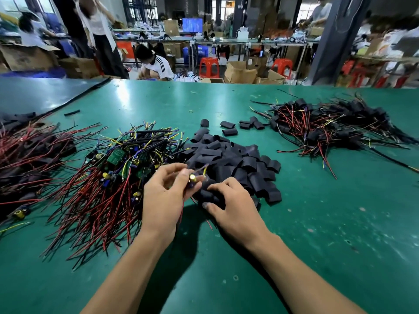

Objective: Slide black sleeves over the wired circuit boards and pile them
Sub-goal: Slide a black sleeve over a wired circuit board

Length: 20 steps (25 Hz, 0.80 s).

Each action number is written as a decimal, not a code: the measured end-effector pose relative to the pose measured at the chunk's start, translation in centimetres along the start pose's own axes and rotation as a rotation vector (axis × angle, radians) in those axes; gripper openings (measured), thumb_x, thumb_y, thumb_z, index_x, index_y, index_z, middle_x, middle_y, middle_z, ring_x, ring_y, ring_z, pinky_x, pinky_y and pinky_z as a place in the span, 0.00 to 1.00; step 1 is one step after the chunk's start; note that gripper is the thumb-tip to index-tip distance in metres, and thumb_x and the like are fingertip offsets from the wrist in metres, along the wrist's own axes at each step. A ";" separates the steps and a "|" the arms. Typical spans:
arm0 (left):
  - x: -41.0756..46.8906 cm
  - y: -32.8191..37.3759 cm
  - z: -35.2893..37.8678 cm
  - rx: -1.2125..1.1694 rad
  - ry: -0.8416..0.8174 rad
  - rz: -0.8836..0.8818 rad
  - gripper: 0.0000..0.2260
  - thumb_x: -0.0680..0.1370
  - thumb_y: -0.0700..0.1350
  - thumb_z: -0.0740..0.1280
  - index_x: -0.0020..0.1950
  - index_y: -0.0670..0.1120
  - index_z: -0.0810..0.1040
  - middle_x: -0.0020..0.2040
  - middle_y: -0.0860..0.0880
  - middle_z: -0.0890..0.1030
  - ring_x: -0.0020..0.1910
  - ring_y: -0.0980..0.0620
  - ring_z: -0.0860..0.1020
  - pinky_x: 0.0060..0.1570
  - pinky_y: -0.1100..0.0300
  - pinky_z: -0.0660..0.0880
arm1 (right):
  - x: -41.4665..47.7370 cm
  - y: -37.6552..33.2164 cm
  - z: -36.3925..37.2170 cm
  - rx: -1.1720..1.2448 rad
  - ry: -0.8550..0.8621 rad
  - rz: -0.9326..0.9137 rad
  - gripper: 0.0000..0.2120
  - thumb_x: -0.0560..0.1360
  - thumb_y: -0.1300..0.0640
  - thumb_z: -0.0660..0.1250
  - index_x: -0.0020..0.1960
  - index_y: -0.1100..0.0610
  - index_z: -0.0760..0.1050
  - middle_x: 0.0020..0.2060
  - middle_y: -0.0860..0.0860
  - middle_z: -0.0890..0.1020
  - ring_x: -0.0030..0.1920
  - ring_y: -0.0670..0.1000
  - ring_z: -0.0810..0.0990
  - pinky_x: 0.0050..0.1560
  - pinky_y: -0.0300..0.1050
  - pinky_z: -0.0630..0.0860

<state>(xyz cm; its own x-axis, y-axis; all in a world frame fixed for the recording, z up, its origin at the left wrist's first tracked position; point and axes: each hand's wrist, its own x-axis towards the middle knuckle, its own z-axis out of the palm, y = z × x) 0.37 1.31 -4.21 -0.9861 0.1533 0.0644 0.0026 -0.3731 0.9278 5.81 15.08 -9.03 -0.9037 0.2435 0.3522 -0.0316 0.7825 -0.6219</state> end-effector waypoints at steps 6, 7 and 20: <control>-1.0 -1.8 -0.1 0.232 -0.129 -0.135 0.05 0.80 0.35 0.66 0.49 0.41 0.82 0.40 0.45 0.85 0.40 0.48 0.84 0.43 0.54 0.83 | 0.3 0.2 -0.2 0.169 0.189 0.065 0.07 0.73 0.51 0.70 0.50 0.46 0.77 0.45 0.41 0.80 0.47 0.43 0.79 0.51 0.45 0.78; -1.2 -1.8 -0.1 0.271 -0.146 -0.131 0.05 0.80 0.36 0.66 0.50 0.42 0.82 0.40 0.45 0.85 0.39 0.48 0.83 0.41 0.54 0.83 | 0.4 0.1 -0.2 0.197 0.208 0.083 0.06 0.73 0.50 0.70 0.49 0.45 0.76 0.43 0.41 0.81 0.45 0.42 0.80 0.48 0.45 0.78; -0.6 -0.5 -0.7 0.032 -0.389 -0.370 0.08 0.78 0.38 0.68 0.55 0.38 0.82 0.43 0.42 0.84 0.36 0.50 0.82 0.38 0.61 0.81 | 0.5 -0.4 -0.7 0.276 0.336 0.014 0.13 0.76 0.55 0.71 0.60 0.52 0.79 0.53 0.44 0.82 0.54 0.39 0.79 0.56 0.31 0.72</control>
<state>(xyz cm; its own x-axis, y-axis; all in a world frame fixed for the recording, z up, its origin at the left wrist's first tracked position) 0.90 0.80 -4.94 -0.7877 0.5991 -0.1434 -0.3227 -0.2030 0.9245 5.68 15.24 -8.10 -0.7168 0.4616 0.5225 -0.1748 0.6065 -0.7756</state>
